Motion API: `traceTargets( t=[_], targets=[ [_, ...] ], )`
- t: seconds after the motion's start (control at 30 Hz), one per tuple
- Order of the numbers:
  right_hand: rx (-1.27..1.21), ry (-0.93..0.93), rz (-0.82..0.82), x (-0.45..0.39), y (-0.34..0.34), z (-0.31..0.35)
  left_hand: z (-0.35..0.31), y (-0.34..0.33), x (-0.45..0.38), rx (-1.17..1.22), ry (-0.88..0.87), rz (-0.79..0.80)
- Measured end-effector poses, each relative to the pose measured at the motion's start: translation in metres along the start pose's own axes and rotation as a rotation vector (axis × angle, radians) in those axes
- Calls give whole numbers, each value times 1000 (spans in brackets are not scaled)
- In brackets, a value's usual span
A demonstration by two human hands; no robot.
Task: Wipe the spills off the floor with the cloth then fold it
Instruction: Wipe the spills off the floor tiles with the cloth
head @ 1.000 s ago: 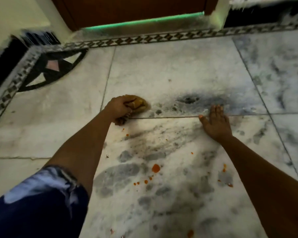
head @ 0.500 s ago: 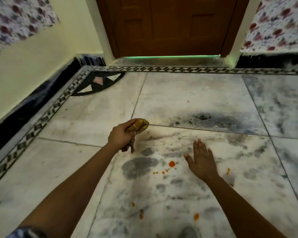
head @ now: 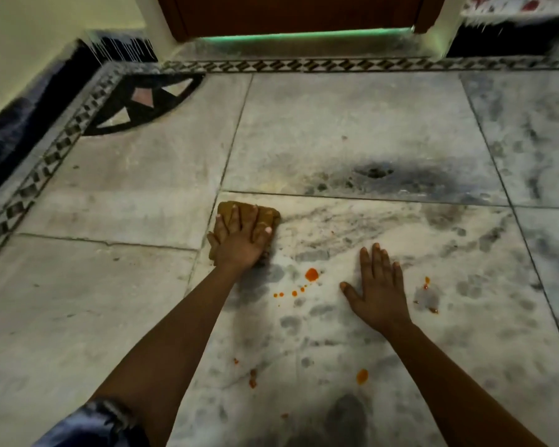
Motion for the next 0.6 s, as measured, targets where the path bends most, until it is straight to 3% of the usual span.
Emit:
traceTargets(
  t=[0.2,0.3,0.43,0.5,0.6],
  targets=[
    [6,-9,-63,1,-11,0,-39,8,-52,-64,-13,49],
    [5,-6,-93,0,-11,1,-57,-10,-34,-163,-188,33],
    [5,-11,-102,0,-10,0,-9,-24,15,-258,-431,-58],
    [-2,-8,-98,0,-9,0,25,-11,7,-274,-359,-107],
    [-2,-10,-75,1,-13,0,45,12,-37,-209,-113,-76]
  ],
)
Point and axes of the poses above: each hand's wrist, its own x-axis away from the middle knuckle, its own y-axis out of the back of the hand, z = x × y, the point moved 3 cm from there along -x, towards the middle knuckle, and after that the axes turned 2 degrees about -x, right-handed, at the moved point
